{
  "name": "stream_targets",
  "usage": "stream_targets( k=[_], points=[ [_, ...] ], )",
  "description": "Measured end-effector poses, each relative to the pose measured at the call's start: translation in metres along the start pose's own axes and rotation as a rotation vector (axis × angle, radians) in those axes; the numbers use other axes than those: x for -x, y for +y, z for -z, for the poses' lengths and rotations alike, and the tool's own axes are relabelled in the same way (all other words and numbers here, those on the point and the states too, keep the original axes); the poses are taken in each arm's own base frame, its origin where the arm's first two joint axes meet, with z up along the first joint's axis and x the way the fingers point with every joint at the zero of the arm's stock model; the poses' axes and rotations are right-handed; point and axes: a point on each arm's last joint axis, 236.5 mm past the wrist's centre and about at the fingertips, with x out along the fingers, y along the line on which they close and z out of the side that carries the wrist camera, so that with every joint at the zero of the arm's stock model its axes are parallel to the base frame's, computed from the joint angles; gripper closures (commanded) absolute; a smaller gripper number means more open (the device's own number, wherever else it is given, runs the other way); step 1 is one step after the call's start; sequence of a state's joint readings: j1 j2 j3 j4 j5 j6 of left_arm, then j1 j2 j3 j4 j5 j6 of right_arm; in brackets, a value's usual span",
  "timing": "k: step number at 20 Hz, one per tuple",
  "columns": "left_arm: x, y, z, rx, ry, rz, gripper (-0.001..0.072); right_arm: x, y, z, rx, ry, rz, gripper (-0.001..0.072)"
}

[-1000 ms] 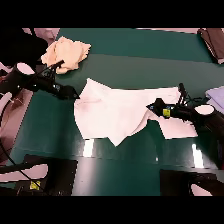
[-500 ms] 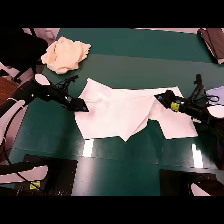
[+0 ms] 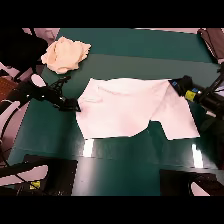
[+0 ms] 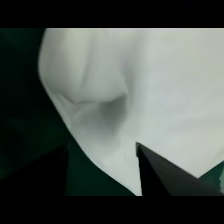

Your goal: Fold the shirts.

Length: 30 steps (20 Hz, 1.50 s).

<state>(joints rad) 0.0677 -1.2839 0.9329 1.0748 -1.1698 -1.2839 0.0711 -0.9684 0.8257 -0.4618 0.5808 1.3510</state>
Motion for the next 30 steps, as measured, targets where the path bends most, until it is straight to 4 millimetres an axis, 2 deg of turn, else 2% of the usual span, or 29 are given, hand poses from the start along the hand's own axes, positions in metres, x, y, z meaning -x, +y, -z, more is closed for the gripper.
stream_targets(
  k=[6,9,13,15,18,19,20,21,22,26,27,29,30],
  points=[
    [0.012,0.004,0.002,0.021,-0.013,-0.013,0.0209,-0.010,0.022,-0.026,0.056,0.014,-0.026,0.0696],
    [0.011,0.000,-0.032,-0.021,-0.140,-0.010,0.0209,-0.016,0.032,-0.023,0.083,0.041,-0.038,0.0695],
    [-0.005,-0.036,-0.049,-0.239,-0.176,-0.054,0.0213,-0.019,0.036,-0.021,0.092,0.051,-0.042,0.0695],
    [-0.015,-0.057,-0.060,-0.421,-0.214,-0.142,0.0212,-0.020,0.037,-0.020,0.091,0.056,-0.045,0.0695],
    [-0.018,-0.087,-0.079,-0.641,-0.300,-0.264,0.0209,-0.021,0.039,-0.018,0.091,0.062,-0.048,0.0695],
    [-0.018,-0.095,-0.085,-0.702,-0.325,-0.296,0.0185,-0.022,0.040,-0.017,0.091,0.064,-0.049,0.0695],
    [-0.019,-0.101,-0.086,-0.750,-0.334,-0.320,0.0082,-0.022,0.040,-0.017,0.091,0.064,-0.049,0.0695],
    [-0.022,-0.106,-0.087,-0.790,-0.339,-0.336,0.0020,-0.022,0.041,-0.017,0.091,0.062,-0.050,0.0696],
    [-0.026,-0.110,-0.087,-0.820,-0.336,-0.347,0.0017,-0.022,0.040,-0.018,0.091,0.058,-0.049,0.0696],
    [-0.041,-0.130,-0.075,-0.914,-0.307,-0.356,0.0020,-0.021,0.038,-0.023,0.087,0.047,-0.044,0.0695],
    [-0.045,-0.135,-0.072,-0.940,-0.302,-0.356,0.0048,-0.020,0.038,-0.023,0.086,0.046,-0.043,0.0696],
    [-0.055,-0.136,-0.069,-0.977,-0.281,-0.366,0.0049,-0.020,0.037,-0.022,0.086,0.051,-0.043,0.0695],
    [-0.061,-0.135,-0.068,-0.990,-0.270,-0.371,0.0170,-0.020,0.037,-0.022,0.086,0.054,-0.043,0.0696]
  ],
)
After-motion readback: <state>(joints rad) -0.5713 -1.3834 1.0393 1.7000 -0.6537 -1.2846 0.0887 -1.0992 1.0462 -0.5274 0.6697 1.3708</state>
